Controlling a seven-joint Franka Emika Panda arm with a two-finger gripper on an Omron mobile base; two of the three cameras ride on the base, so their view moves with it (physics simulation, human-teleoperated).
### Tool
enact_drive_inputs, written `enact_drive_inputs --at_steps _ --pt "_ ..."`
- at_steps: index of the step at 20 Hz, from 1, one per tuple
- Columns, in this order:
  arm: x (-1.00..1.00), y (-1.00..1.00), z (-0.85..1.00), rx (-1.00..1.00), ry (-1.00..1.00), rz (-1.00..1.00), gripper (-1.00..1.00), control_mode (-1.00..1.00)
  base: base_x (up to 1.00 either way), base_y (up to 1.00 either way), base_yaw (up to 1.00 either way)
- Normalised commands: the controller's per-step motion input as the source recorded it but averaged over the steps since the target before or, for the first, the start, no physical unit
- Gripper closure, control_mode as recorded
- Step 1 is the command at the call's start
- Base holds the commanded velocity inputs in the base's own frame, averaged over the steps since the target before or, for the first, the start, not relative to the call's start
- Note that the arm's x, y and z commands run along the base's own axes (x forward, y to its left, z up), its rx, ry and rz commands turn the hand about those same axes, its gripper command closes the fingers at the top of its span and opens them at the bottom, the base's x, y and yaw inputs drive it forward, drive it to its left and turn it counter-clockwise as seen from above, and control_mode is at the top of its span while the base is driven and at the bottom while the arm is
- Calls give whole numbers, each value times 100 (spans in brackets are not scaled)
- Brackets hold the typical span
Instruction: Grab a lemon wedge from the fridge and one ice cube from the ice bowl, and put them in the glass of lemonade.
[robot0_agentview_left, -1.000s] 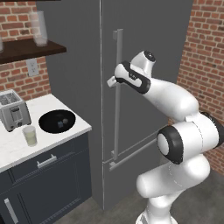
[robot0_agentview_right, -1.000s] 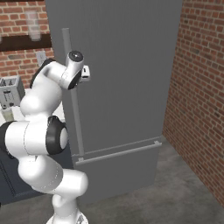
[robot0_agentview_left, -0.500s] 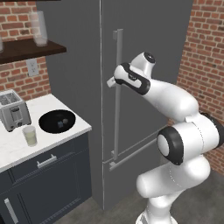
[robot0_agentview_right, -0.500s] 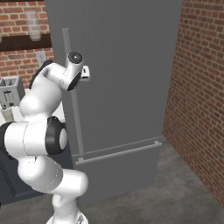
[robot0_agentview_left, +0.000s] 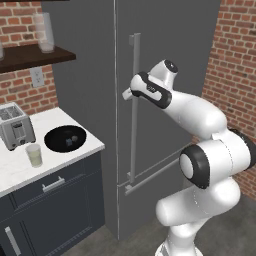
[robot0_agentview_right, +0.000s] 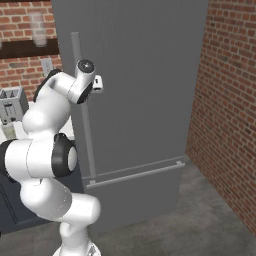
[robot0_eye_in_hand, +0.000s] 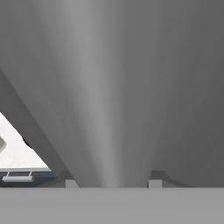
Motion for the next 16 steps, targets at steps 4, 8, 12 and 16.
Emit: enact_drive_inputs --at_steps 4,8,12,16 --pt "0 0 0 0 0 0 100 -100 0 0 0" --pt "0 -7 0 0 0 0 100 -100 0 0 0" --pt "-9 -33 0 0 0 -2 100 -100 0 0 0" --pt "-29 -64 0 0 0 -7 100 -100 0 0 0"
